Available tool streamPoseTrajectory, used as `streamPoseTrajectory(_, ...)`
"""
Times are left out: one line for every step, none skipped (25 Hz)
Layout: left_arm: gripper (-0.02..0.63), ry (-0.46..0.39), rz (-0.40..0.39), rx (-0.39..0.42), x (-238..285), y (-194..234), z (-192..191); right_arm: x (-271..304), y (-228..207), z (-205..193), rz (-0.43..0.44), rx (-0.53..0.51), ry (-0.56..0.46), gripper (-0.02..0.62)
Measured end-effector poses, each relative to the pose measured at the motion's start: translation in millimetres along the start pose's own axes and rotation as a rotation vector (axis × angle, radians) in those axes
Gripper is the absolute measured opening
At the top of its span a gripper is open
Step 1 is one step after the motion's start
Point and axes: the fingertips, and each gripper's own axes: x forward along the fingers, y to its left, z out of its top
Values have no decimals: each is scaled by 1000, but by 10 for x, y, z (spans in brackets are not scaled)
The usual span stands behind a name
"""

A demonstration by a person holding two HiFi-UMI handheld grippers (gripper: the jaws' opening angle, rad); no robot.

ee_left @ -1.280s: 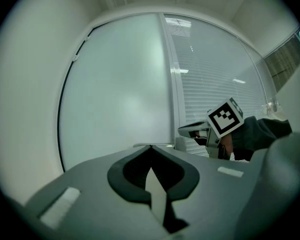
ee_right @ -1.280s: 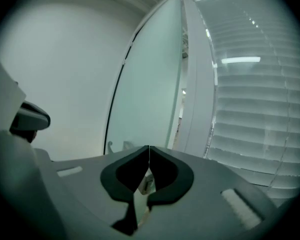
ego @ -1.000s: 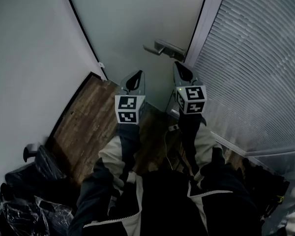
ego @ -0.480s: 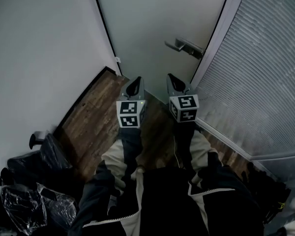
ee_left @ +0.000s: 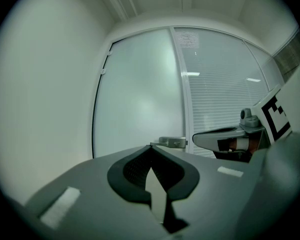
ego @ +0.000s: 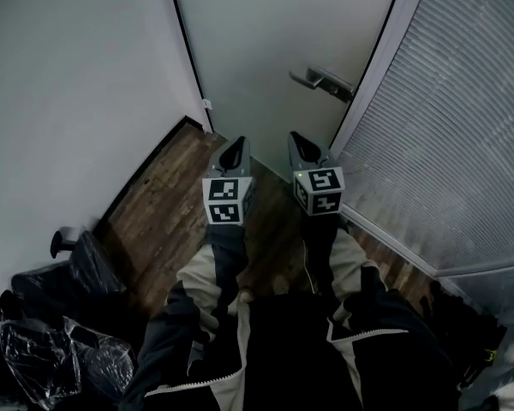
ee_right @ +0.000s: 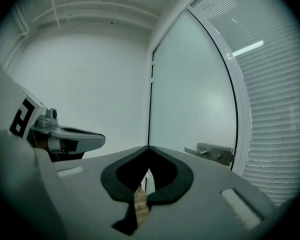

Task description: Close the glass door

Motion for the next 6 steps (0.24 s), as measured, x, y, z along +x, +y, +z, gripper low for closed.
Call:
streamPoseTrajectory(3, 0, -1, -1, -8, -12, -1, -14, 2, 3, -1, -1, 1, 2)
streamPoseTrajectory(3, -1, -1, -2, -16, -21, -2, -27, 3, 5, -2, -4, 2, 3)
streamPoseTrajectory(3, -1, -2, -3, -23, -30, -3, -37, 3, 7, -2, -6, 2, 2)
streamPoseTrajectory(3, -1, -2, -3, -29, -38, -2, -46, 6, 10, -1, -7, 2, 2)
streamPoseTrajectory(3, -1, -3, -4, -36, -46, 0, -53, 10, 13, 1, -7, 1, 3)
streamPoseTrajectory(3, -1, -4, -4, -42, -55, 3, -60, 15, 16, 4, -7, 0, 2)
